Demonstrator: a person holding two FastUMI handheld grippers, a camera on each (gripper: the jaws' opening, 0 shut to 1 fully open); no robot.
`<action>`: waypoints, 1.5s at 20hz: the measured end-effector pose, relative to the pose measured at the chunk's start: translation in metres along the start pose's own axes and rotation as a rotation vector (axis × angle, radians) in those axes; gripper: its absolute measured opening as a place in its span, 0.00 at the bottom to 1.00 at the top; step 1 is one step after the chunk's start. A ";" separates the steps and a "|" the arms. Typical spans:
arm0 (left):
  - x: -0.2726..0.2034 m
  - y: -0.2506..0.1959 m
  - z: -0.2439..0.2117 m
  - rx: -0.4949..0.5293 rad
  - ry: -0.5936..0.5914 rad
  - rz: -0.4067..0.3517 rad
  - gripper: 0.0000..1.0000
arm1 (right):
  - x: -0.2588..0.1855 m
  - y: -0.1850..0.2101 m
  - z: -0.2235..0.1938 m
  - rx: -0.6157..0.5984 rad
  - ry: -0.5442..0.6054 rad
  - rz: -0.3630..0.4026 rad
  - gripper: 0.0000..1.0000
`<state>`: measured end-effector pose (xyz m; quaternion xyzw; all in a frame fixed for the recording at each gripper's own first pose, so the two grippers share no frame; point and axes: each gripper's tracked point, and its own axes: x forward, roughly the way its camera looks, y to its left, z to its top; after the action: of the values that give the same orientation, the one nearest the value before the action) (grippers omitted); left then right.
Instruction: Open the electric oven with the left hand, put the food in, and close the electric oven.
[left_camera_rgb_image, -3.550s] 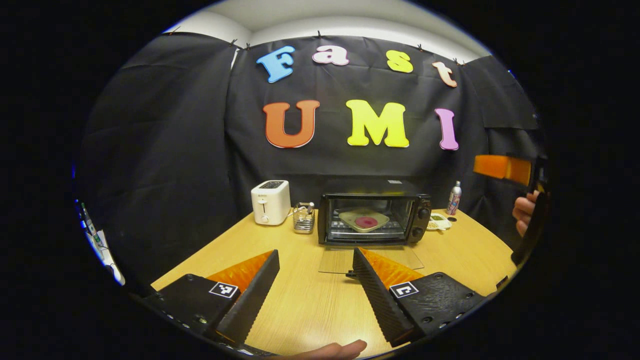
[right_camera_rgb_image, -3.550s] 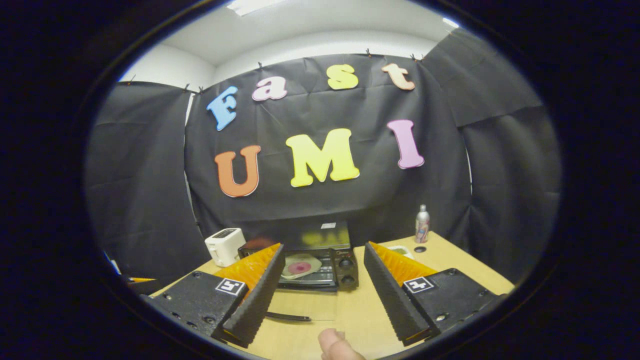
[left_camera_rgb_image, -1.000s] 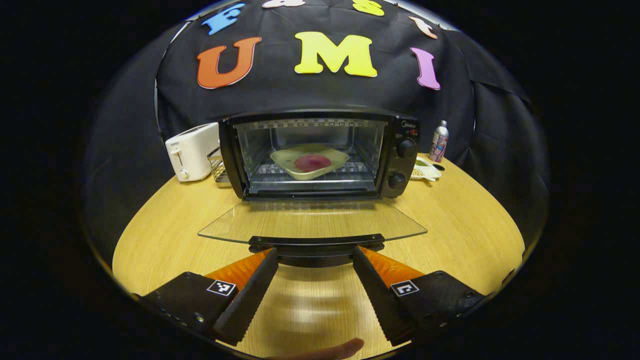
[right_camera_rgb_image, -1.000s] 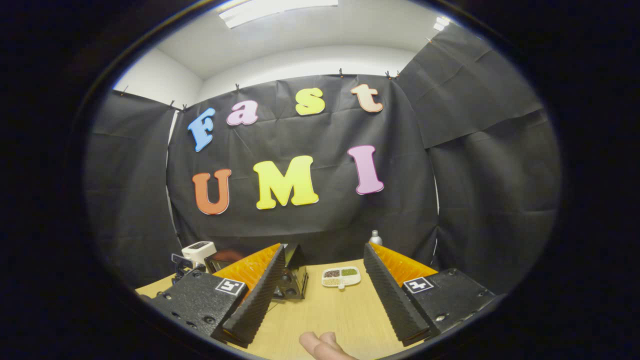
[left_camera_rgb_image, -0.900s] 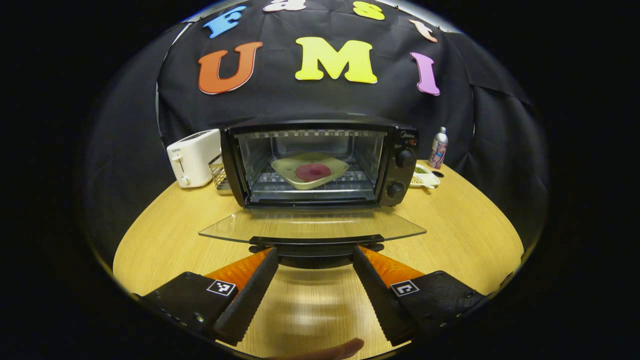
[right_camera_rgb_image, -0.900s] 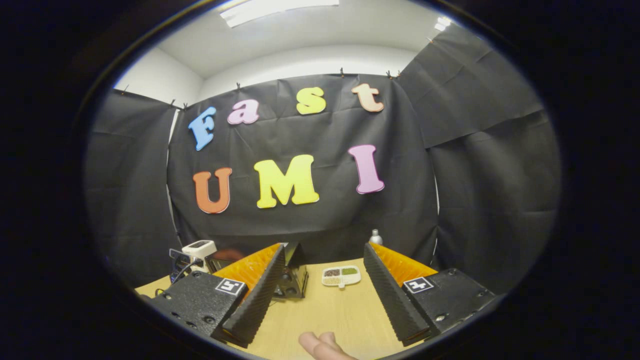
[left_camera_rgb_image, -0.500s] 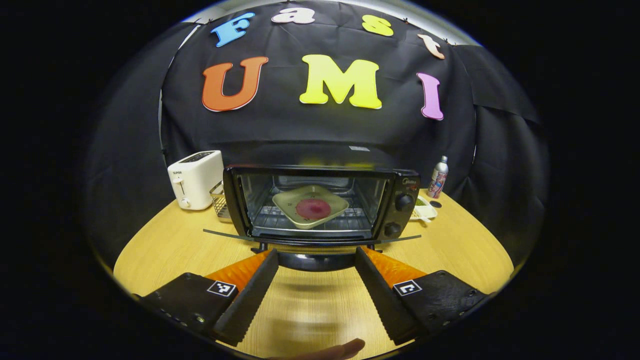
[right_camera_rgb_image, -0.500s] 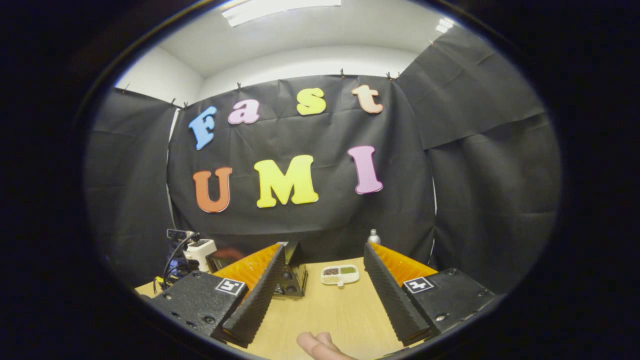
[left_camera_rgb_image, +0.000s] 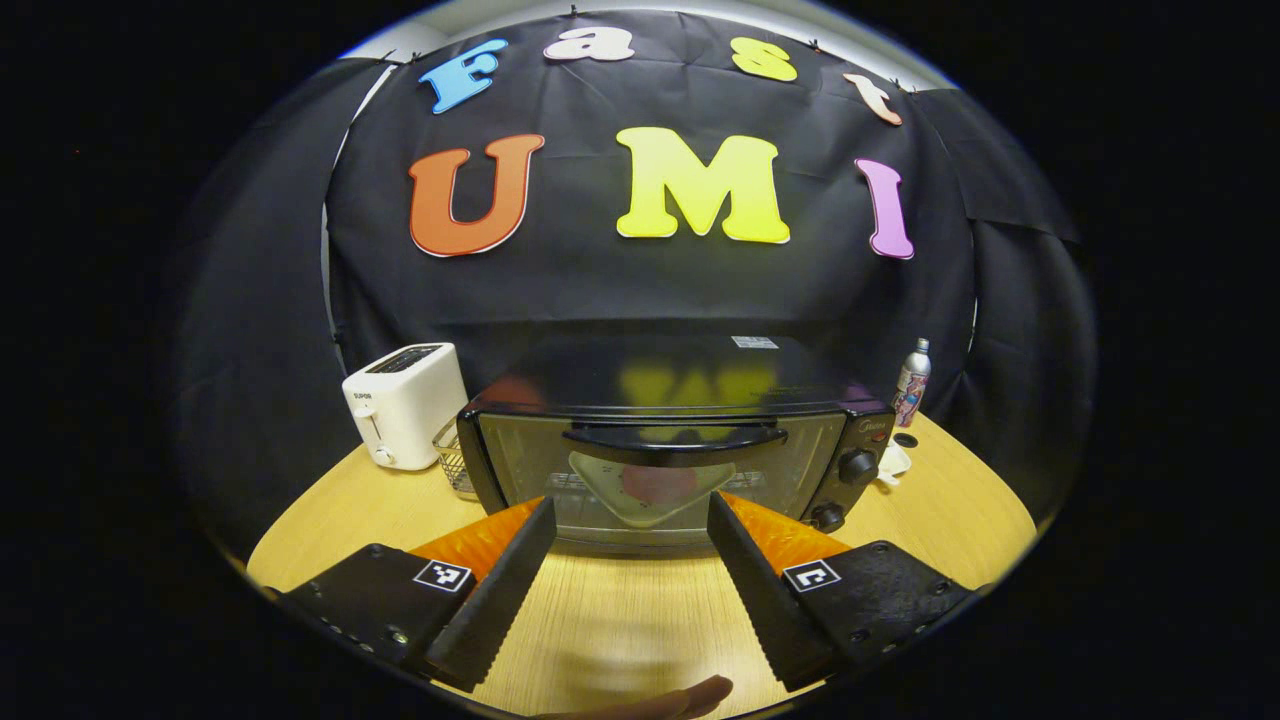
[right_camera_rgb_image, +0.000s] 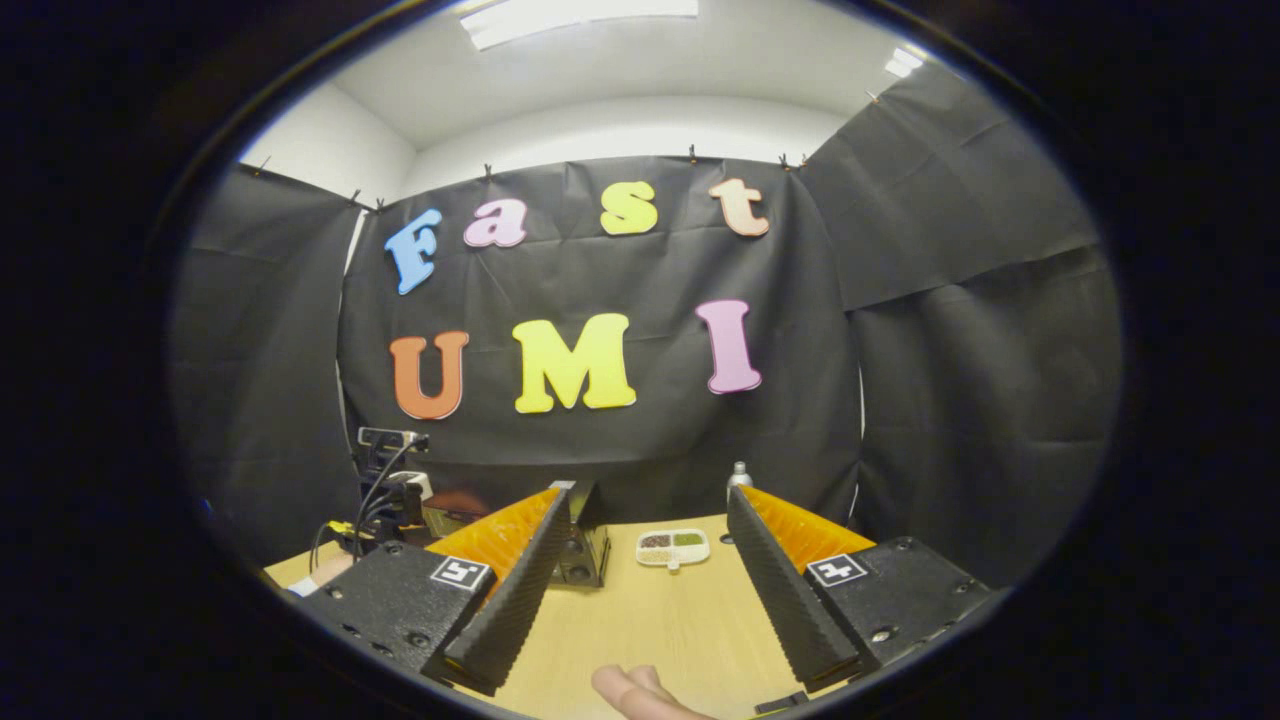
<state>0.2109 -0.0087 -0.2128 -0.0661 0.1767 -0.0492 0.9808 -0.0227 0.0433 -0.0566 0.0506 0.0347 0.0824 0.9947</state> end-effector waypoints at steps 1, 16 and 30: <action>-0.009 -0.004 0.006 -0.016 -0.020 -0.008 0.97 | -0.003 0.000 0.000 -0.001 0.002 -0.004 1.00; -0.215 0.011 0.092 -0.027 -0.280 0.028 0.96 | -0.043 0.000 0.006 0.034 0.003 -0.035 0.96; -0.338 -0.011 0.094 0.048 -0.428 0.039 0.96 | -0.050 -0.006 0.002 0.068 -0.021 -0.031 0.96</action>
<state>-0.0715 0.0311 -0.0088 -0.0482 -0.0355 -0.0193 0.9980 -0.0712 0.0287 -0.0523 0.0847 0.0279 0.0650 0.9939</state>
